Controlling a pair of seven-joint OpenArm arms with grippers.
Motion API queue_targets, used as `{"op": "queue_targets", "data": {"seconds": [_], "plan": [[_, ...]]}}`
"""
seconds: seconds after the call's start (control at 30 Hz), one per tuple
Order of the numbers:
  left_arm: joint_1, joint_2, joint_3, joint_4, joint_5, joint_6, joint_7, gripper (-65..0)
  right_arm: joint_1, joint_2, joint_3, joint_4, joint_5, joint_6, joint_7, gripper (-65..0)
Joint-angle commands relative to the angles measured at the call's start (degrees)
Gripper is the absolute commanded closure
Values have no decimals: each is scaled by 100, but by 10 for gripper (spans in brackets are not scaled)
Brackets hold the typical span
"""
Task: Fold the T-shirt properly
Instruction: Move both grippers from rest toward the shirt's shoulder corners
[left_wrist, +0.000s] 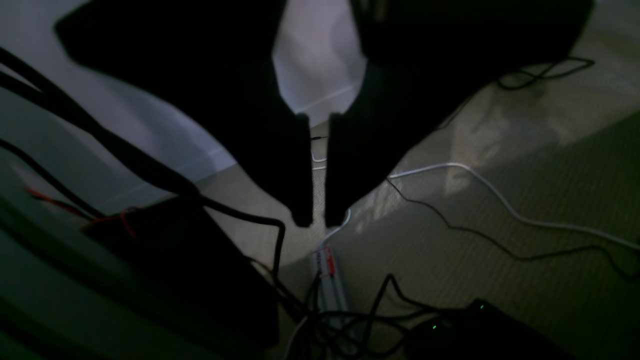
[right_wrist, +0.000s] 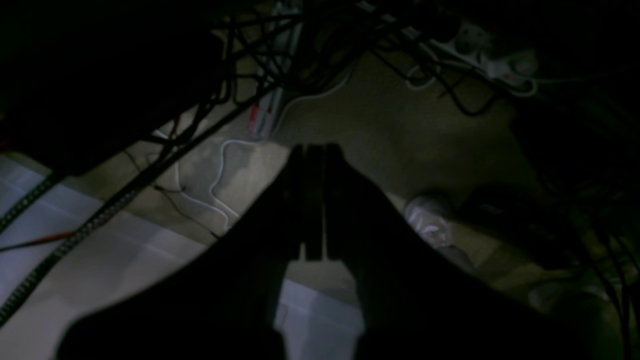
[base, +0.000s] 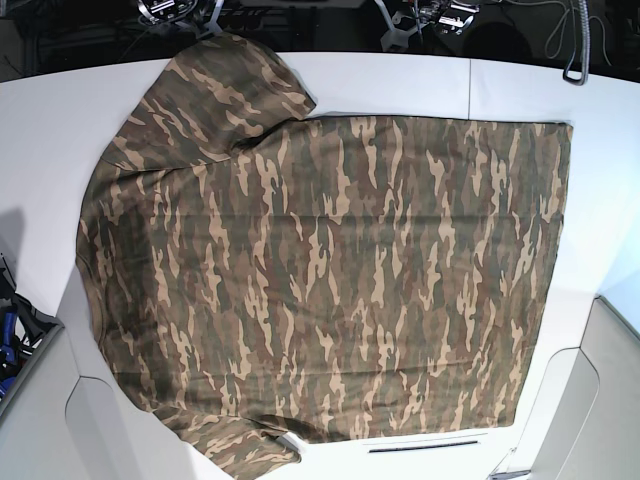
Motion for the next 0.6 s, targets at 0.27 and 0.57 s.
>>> {"op": "queue_targets", "data": {"seconds": [0.27, 0.57], "plan": [[9, -7, 0, 96, 13, -413, 619, -60, -39, 22, 13, 81, 22, 61, -20, 0], [614, -149, 0, 656, 7, -411, 673, -60, -505, 310, 13, 678, 26, 752, -26, 0]]}}
